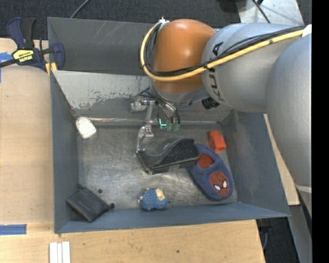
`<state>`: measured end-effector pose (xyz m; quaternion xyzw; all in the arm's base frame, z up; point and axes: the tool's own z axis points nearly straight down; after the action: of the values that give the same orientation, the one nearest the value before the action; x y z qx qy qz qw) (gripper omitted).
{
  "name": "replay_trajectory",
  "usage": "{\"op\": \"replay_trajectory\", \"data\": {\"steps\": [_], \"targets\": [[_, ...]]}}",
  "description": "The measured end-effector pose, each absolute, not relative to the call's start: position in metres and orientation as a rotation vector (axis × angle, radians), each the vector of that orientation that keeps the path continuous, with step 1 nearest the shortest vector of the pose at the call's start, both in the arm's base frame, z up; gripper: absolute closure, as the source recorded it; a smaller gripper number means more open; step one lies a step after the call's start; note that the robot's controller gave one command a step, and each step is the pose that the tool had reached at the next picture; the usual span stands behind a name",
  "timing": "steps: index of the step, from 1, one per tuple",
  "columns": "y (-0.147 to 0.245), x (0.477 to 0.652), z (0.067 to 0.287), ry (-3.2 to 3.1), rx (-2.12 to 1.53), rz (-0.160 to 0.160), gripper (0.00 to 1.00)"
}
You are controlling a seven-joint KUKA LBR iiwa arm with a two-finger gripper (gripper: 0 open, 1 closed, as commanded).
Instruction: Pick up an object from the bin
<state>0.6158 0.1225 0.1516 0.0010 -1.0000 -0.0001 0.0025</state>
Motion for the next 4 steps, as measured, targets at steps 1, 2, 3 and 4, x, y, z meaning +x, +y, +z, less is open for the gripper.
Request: {"op": "replay_trajectory", "data": {"steps": [1, 2, 3, 4], "targets": [[0.073, 0.604, 0.108, -3.15, 0.117, -0.005, 0.0], [0.061, 0.589, 0.114, -3.134, 0.271, -0.002, 0.0], [0.003, 0.513, 0.134, -3.125, 0.309, 0.002, 0.0], [-0.013, 0.522, 0.115, -3.136, 0.22, -0.002, 0.0]]}}
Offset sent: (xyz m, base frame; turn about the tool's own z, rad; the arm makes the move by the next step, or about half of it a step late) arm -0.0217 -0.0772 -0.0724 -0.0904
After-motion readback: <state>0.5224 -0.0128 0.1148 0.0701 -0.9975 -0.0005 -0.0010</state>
